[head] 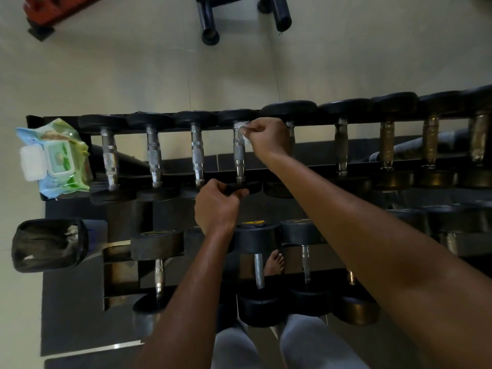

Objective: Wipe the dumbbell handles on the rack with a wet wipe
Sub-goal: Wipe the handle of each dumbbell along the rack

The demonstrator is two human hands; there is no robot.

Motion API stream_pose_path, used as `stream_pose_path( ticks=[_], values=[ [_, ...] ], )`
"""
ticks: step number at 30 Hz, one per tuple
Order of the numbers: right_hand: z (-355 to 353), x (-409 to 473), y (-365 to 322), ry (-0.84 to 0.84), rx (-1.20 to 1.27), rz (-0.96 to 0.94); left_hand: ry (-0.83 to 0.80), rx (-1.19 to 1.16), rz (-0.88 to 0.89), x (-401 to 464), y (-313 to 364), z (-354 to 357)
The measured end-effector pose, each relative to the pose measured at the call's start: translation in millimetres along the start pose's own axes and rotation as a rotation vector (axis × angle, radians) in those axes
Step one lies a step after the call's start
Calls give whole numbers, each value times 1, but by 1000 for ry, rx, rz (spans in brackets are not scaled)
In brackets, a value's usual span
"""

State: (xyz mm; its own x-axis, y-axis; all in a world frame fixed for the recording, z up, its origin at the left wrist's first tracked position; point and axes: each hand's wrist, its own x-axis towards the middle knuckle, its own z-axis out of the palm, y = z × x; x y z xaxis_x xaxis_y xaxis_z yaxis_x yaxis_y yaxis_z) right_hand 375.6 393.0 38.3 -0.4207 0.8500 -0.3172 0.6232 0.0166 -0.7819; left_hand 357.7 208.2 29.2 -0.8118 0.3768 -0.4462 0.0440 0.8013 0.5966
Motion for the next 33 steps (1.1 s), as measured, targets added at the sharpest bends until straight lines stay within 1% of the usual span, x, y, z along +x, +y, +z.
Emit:
stream_pose_path(
  ticks=[3, 5, 7, 9, 11, 13, 16, 18, 21, 23, 25, 28, 33],
  values=[
    [0, 1, -5, -71, -334, -421, 12, -8, -5, -2, -2, 2],
    [3, 9, -9, -78, -534, -648, 26, -20, -1, -4, -5, 3],
    [6, 19, -12, -63, -751, -799, 49, -34, 12, -5, -9, 5],
    [9, 24, -12, -55, -953, -887, 79, -53, 21, -6, -14, 8],
    [9, 24, -15, -69, -1070, -920, 117, -80, 23, -10, -19, 11],
    [8, 21, -21, -95, -1127, -928, 142, -140, -25, -15, -21, 13],
    [4, 15, -32, -136, -1235, -893, 90, -301, -201, -22, -25, 18],
    [4, 11, -36, -181, -1304, -861, 64, -382, -243, -28, -29, 24],
    [4, 12, -40, -240, -1247, -843, 81, -469, -259, -33, -27, 27],
    [3, 11, -45, -338, -1183, -810, 119, -480, -247, -32, -24, 26],
    [2, 7, -50, -447, -1151, -777, 166, -453, -199, -31, -23, 27],
    [2, 5, -49, -555, -1183, -800, 211, -395, -133, -32, -23, 29],
    [4, 8, -41, -697, -1247, -803, 190, -349, -122, -30, -24, 29]
  ],
)
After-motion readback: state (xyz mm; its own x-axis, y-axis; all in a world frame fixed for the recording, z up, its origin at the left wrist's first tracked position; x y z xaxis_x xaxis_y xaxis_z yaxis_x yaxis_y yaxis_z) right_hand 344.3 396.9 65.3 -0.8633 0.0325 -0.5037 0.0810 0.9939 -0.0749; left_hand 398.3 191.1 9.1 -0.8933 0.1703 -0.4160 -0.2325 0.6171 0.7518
